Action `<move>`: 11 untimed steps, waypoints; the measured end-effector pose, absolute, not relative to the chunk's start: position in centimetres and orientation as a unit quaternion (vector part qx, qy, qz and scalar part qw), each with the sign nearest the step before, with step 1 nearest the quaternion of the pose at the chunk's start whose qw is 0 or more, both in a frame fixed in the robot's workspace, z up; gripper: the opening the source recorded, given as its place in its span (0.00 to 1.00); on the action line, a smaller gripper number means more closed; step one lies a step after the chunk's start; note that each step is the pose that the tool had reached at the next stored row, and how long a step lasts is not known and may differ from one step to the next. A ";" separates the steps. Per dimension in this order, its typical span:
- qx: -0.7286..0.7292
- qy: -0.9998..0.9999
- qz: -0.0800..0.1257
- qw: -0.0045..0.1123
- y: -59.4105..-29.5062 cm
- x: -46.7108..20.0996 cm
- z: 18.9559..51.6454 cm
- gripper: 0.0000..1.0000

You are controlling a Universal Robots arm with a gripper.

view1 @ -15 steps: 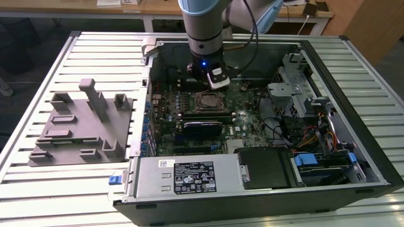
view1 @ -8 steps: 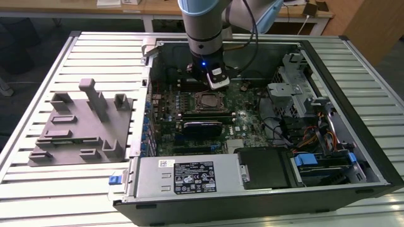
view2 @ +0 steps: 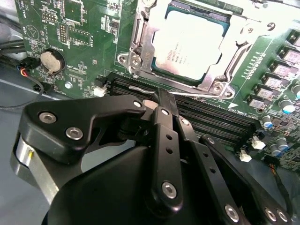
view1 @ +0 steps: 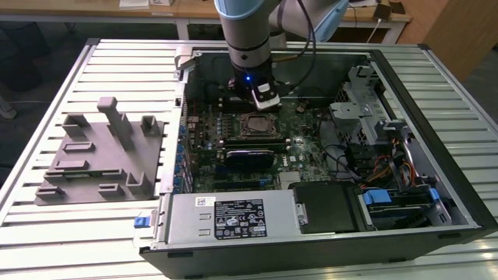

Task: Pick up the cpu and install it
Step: 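Install the first cpu locking lever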

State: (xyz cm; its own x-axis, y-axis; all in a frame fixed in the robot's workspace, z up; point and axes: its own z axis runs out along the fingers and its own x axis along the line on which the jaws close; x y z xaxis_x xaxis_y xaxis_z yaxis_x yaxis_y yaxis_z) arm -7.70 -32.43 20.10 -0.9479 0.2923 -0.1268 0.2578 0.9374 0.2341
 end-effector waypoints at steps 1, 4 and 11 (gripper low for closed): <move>0.140 0.981 0.107 0.081 -32.4 -7.7 20.1 0.11; 0.139 0.981 0.104 0.085 -32.4 -7.8 19.9 0.11; 0.139 0.981 0.102 0.090 -32.4 -7.8 19.8 0.11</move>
State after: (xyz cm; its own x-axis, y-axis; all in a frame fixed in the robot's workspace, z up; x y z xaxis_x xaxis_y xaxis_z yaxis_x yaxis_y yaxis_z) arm -7.78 -32.43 19.75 -0.9449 0.2918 -0.1480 0.2552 0.9403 0.2251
